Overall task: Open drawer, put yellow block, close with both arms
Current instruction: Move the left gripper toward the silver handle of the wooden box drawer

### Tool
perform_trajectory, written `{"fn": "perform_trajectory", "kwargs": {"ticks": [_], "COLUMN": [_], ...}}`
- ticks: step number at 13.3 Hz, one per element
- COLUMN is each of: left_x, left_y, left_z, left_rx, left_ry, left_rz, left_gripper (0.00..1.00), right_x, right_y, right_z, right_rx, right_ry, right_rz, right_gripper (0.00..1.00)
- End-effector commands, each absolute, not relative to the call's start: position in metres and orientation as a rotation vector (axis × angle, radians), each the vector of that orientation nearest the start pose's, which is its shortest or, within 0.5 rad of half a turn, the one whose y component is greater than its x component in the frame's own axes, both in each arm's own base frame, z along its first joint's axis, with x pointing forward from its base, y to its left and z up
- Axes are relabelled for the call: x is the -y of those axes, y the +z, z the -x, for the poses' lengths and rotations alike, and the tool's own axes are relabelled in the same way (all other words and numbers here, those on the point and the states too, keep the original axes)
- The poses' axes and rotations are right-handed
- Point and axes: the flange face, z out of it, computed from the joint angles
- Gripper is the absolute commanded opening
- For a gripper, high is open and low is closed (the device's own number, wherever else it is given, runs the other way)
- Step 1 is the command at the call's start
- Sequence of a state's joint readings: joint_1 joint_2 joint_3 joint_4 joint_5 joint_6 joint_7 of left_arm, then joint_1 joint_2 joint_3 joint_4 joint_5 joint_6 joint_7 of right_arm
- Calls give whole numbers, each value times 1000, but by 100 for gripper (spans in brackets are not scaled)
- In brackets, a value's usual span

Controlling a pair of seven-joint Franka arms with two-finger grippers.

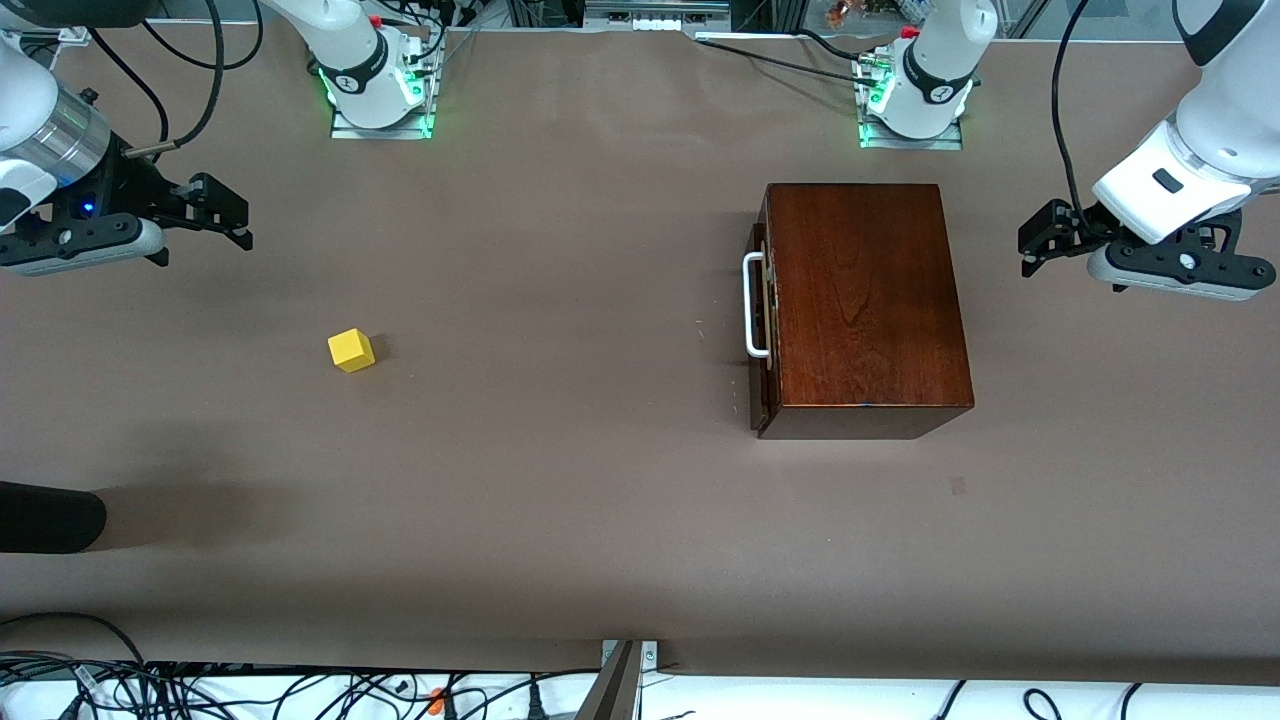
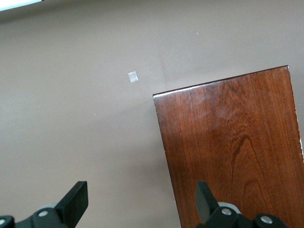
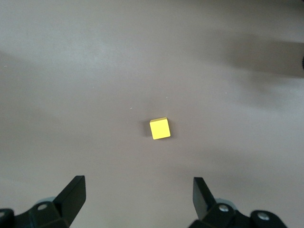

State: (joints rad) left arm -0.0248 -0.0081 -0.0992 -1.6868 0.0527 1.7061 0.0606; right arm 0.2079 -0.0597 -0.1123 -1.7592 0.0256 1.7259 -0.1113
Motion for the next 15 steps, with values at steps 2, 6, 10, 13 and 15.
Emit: {"fn": "perform_trajectory", "kwargs": {"ticks": [2,6,10,13,15], "left_x": [67,71,81,85,84], "left_y": [593,596,564,558,558], "left_z": [-555,-563,-572,-573,-572], "left_rx": [-312,-316,-334,-348,-350], "left_ry": [-7,-21,92,116,130], "left_rz": [3083,3084,3091,3085,3084], "left_gripper": [100,100,100,100,100], "right_x": [-53,-53,-53,-52,-51], "right_y": [588,588,587,587,588], "right_z": [-544,-544,-544,-544,-544], "right_rx": [320,320,325,322,320], "right_ry": [-43,-43,-41,-41,-45], "right_rz": [3088,3088,3088,3088,3090], "right_gripper": [100,100,100,100,100]}}
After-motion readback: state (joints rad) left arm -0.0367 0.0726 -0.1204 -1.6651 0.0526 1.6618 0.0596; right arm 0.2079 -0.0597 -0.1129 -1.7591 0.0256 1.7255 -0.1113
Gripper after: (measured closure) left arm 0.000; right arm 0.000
